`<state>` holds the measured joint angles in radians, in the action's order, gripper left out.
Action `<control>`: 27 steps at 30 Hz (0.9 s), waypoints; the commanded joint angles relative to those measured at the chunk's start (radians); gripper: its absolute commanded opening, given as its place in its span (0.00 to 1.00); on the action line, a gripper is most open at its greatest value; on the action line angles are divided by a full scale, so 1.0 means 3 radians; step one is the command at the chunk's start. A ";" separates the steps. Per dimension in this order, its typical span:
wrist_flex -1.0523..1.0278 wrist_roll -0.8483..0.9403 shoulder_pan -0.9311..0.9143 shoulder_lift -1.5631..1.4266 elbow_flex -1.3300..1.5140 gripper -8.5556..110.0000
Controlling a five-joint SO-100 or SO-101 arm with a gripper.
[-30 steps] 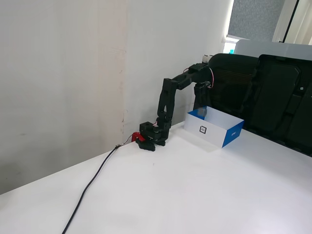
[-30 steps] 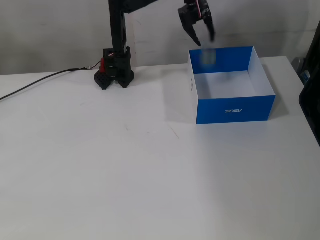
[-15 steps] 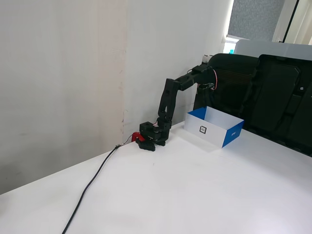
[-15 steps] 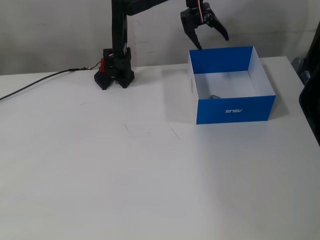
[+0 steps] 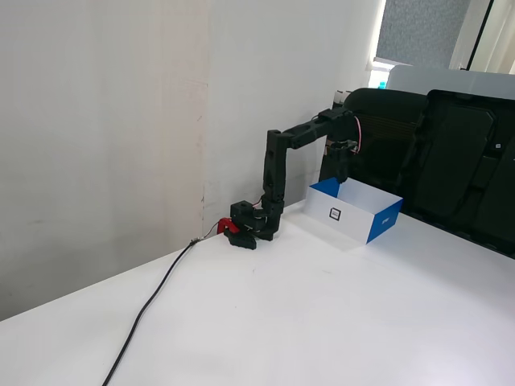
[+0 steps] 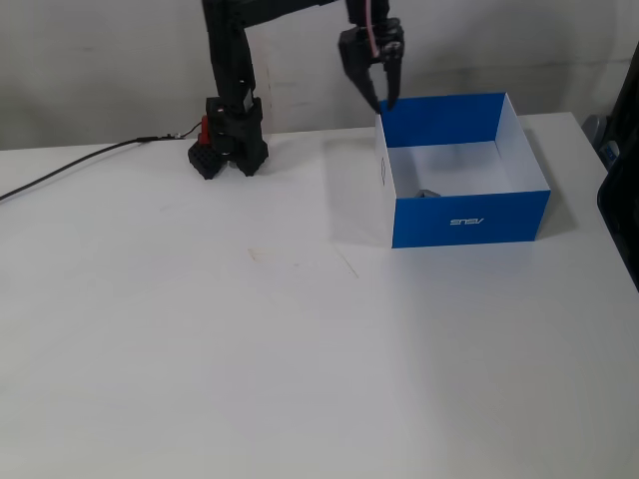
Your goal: Grasp the gray block and put it in the box.
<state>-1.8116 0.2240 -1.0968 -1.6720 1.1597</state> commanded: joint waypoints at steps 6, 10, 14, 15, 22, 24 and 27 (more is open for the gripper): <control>0.0220 -0.0015 0.0787 -0.0977 0.0736 0.07; 0.0286 0.0010 0.1197 -0.1335 0.1202 0.07; 0.0343 0.0118 0.1519 -0.1795 0.1692 0.07; 0.0363 0.0153 0.1595 -0.1928 0.1810 0.07; 0.0532 0.0348 0.2188 -0.2454 0.2316 0.07; 0.0634 0.0404 0.2383 -0.2546 0.2475 0.07; 0.0864 0.0501 0.2644 -0.2741 0.2792 0.07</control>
<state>-1.6107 0.3467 -0.3651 -2.4222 1.9589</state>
